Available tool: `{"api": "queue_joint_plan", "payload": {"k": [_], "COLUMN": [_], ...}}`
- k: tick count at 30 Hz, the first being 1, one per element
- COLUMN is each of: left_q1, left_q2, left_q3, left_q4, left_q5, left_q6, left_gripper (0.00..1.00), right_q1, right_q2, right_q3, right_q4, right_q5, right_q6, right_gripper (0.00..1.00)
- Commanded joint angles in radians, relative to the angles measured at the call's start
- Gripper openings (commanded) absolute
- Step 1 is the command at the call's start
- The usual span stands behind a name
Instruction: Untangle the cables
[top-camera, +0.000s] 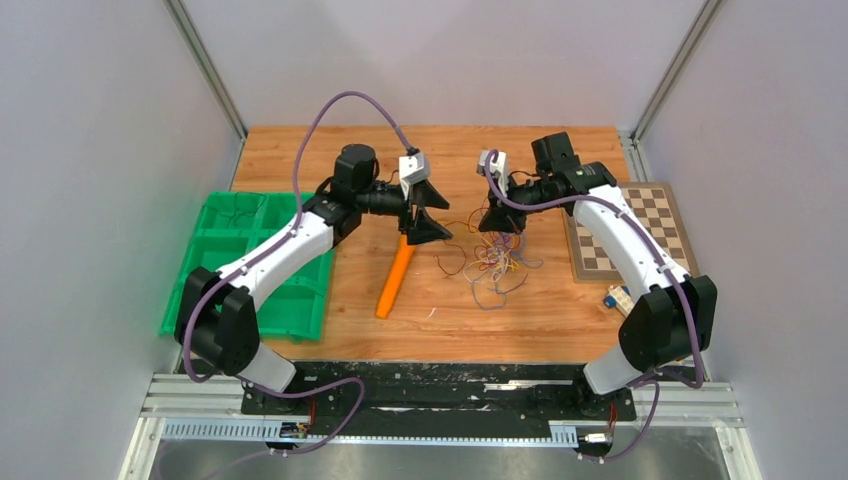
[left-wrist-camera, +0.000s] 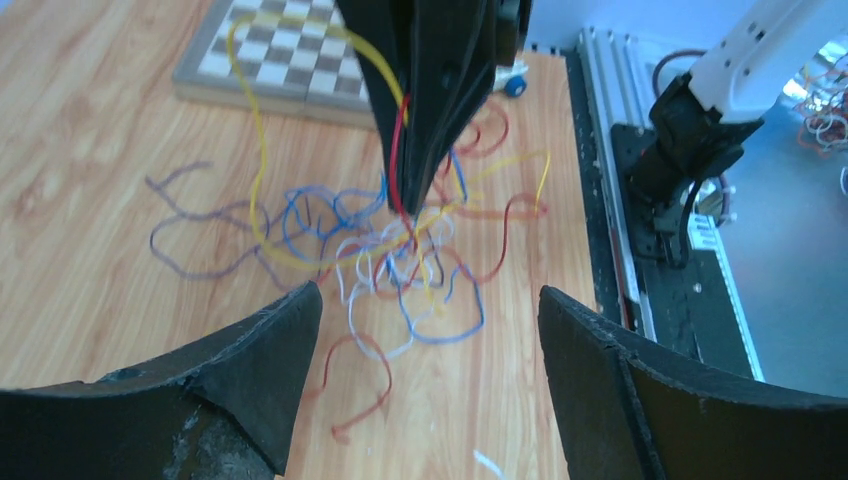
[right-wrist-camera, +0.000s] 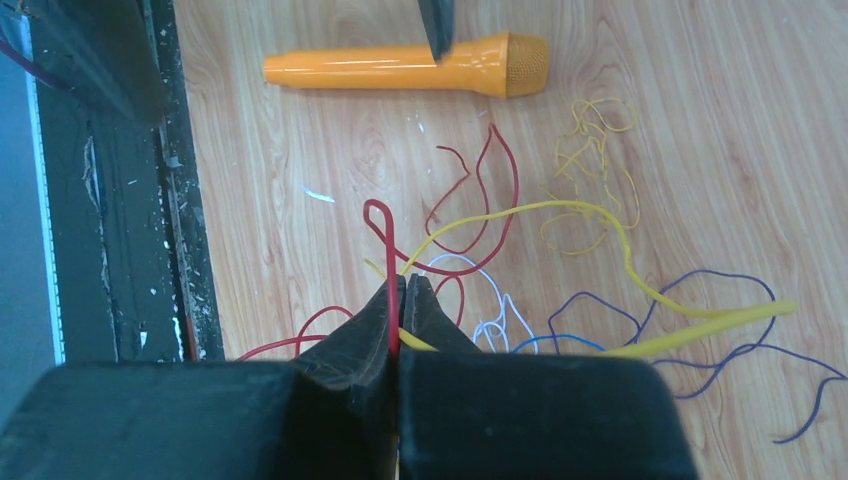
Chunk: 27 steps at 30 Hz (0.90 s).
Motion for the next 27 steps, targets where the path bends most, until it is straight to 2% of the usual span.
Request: {"api": "queue_joint_plan", "payload": {"k": [1, 7, 9, 11, 12, 13, 14, 15, 18, 24, 27], "left_q1": [-0.056, -0.1, -0.11, -0.112, -0.112, -0.112, -0.111, -0.111, -0.096, -0.026, -0.004], "left_q2": [0.03, 0.102, 0.12, 0.131, 0.131, 0.124, 0.117, 0.092, 0.025, -0.084, -0.11], "left_q3": [0.013, 0.052, 0.059, 0.068, 0.071, 0.082, 0.088, 0.099, 0.111, 0.137, 0.194], "left_q4": [0.293, 0.315, 0.301, 0.299, 0.296, 0.279, 0.266, 0.243, 0.227, 0.246, 0.227], "left_q5": [-0.032, -0.044, -0.057, -0.065, -0.067, -0.076, -0.084, -0.104, -0.126, -0.113, -0.108], "left_q6": [-0.195, -0.279, -0.288, -0.313, -0.319, -0.325, -0.329, -0.331, -0.365, -0.498, -0.52], "left_gripper": [0.84, 0.73, 0.64, 0.5, 0.34, 0.23, 0.07, 0.03, 0.0, 0.0, 0.0], "right_q1": [0.018, 0.019, 0.019, 0.018, 0.017, 0.017, 0.015, 0.012, -0.015, -0.05, -0.05], "right_q2": [-0.053, -0.051, -0.051, -0.051, -0.053, -0.051, -0.051, -0.047, -0.018, 0.116, 0.185], "right_q3": [-0.011, -0.014, -0.015, -0.018, -0.026, -0.036, -0.048, -0.063, -0.128, -0.216, -0.229], "right_q4": [0.067, 0.075, 0.077, 0.079, 0.082, 0.088, 0.093, 0.102, 0.176, 0.355, 0.432], "right_q5": [-0.077, -0.089, -0.089, -0.082, -0.075, -0.068, -0.059, -0.05, -0.043, -0.04, -0.019], "right_q6": [0.001, 0.005, 0.004, -0.002, -0.004, -0.004, -0.005, -0.003, 0.045, 0.2, 0.264], "right_gripper": [0.0, 0.0, 0.0, 0.0, 0.01, 0.02, 0.03, 0.08, 0.17, 0.17, 0.12]}}
